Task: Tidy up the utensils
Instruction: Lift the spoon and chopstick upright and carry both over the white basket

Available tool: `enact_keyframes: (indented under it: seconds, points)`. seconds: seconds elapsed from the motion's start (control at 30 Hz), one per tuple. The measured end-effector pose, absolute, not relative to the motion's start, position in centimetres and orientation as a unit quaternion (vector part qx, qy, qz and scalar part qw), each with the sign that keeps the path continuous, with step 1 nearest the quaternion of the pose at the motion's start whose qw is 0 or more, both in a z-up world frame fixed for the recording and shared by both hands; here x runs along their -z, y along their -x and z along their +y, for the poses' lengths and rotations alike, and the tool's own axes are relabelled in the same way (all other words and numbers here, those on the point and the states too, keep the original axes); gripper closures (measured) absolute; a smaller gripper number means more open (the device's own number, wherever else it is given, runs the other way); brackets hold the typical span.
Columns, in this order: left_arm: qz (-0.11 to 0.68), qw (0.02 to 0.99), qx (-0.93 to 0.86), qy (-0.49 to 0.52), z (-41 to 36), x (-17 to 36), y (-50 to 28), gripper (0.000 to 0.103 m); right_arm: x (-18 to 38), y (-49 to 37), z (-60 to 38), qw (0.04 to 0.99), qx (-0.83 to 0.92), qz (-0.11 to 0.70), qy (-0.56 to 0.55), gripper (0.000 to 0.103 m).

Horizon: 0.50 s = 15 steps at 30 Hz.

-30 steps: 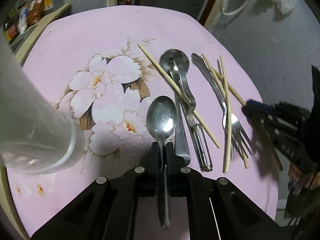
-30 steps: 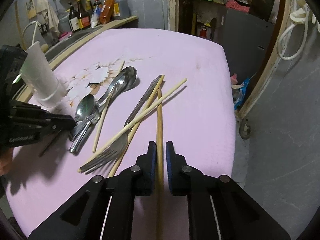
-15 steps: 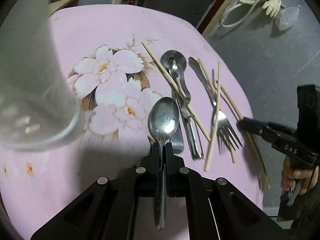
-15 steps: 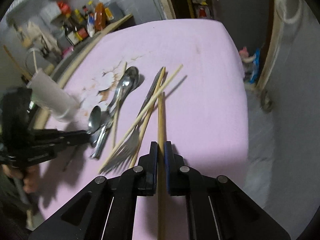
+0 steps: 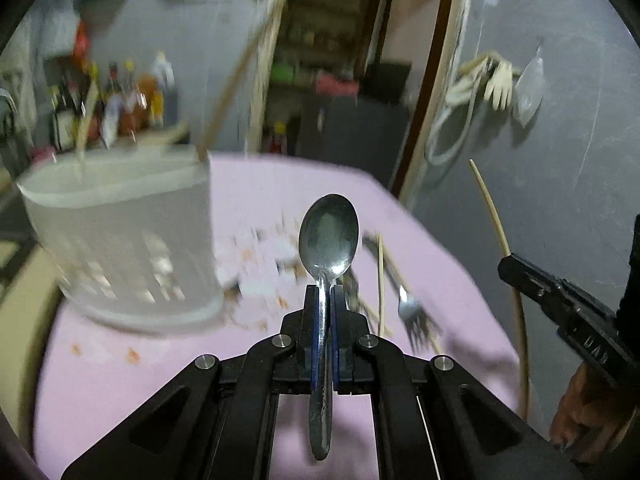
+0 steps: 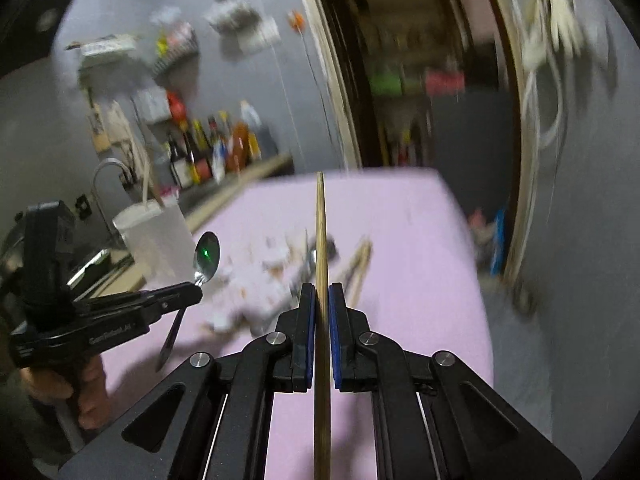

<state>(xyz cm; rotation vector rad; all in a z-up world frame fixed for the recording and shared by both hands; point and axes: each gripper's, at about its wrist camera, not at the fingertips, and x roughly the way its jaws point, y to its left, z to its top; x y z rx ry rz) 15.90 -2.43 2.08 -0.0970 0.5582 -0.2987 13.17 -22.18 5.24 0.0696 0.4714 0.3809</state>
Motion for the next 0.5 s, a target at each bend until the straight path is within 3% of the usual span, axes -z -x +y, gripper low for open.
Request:
enact_keyframes:
  seconds: [0.3, 0.5]
  points:
    - [0.157, 0.979, 0.115, 0.060, -0.6, -7.0, -15.5, 0.100, -9.0, -13.3, -17.8, 0.974, -0.210, 0.079, -0.037, 0.098]
    - [0.108, 0.985, 0.089, 0.096, 5.9, -10.3, -15.8, 0.100, -11.4, -14.1, -14.5, 0.966, -0.253, 0.007, -0.047, 0.098]
